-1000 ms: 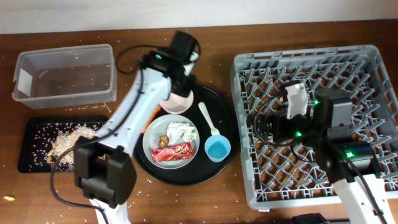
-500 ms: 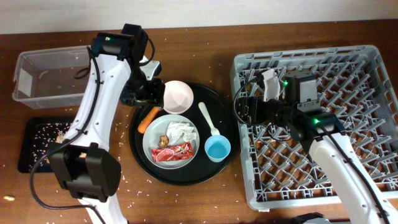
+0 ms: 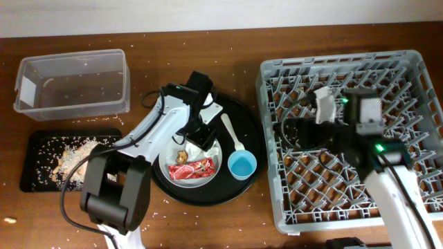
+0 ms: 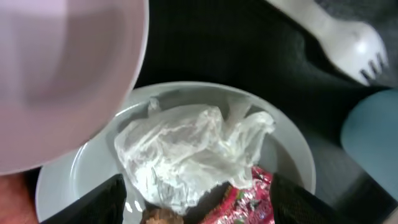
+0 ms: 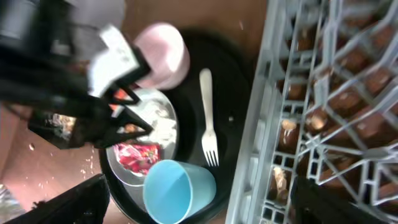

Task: Sort waste into correct bins and load items into the dishwasher rack
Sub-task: 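Grasp the white tissue with the left gripper and drop it in clear bin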

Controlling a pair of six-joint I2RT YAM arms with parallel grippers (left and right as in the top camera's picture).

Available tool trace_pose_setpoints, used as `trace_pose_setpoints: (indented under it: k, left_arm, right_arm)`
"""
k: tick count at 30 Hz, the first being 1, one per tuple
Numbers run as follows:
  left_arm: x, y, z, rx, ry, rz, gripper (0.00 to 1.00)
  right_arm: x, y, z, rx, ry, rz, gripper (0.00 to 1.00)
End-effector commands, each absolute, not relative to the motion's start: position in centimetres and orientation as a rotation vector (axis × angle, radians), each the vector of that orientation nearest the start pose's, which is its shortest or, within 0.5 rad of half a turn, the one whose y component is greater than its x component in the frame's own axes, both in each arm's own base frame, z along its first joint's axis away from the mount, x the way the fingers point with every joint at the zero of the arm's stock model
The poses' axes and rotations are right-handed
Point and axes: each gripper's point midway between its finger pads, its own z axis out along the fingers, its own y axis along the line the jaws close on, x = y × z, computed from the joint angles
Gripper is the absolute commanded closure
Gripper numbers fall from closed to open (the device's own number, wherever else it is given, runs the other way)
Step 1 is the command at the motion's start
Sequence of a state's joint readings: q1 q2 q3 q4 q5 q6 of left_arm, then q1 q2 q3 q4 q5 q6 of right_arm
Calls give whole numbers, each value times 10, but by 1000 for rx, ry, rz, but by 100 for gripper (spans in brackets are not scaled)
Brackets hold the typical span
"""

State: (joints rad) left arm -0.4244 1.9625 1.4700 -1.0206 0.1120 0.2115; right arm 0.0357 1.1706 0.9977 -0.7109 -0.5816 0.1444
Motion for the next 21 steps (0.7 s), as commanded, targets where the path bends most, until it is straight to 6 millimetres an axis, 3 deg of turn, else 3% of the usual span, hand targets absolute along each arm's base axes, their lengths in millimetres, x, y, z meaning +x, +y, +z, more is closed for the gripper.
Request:
trace_pose_setpoints:
  k: [1, 3, 6, 7, 10, 11, 13, 16, 18, 19, 20, 21]
  left_arm:
    - [333, -178, 44, 1038, 2892, -171, 27]
    - [330, -180, 33, 1056, 2888, -154, 28]
    - [327, -168, 16, 1043, 2910, -55, 41]
    - [326, -168, 15, 1027, 2917, -54, 58]
    - [326, -168, 15, 1026, 2916, -55, 84]
    - [326, -168, 15, 1021, 2918, -55, 99]
    - [327, -168, 16, 1008, 2922, -56, 100]
    - [336, -175, 46, 981, 2883, -77, 100]
    - [352, -182, 94, 939, 2783, -97, 100]
    - [354, -183, 107, 925, 2758, -102, 100]
    - [359, -186, 139, 905, 2694, -113, 99]
    - [359, -186, 151, 897, 2667, -117, 100]
  right_arm:
    - [290, 97, 254, -186, 2239, 732, 8]
    - [282, 94, 270, -196, 2182, 711, 8]
    - [276, 89, 279, -189, 2151, 665, 8]
    - [275, 88, 277, -181, 2159, 655, 8]
    - [274, 88, 275, -177, 2172, 657, 8]
    - [274, 88, 274, -177, 2173, 657, 8]
    - [273, 87, 273, -173, 2179, 654, 8]
    - [273, 87, 273, -177, 2180, 653, 8]
    - [273, 87, 273, -176, 2180, 653, 8]
    - [273, 87, 273, -176, 2180, 653, 8]
    - [273, 87, 273, -176, 2180, 653, 8]
    - [273, 87, 273, -176, 2180, 652, 8]
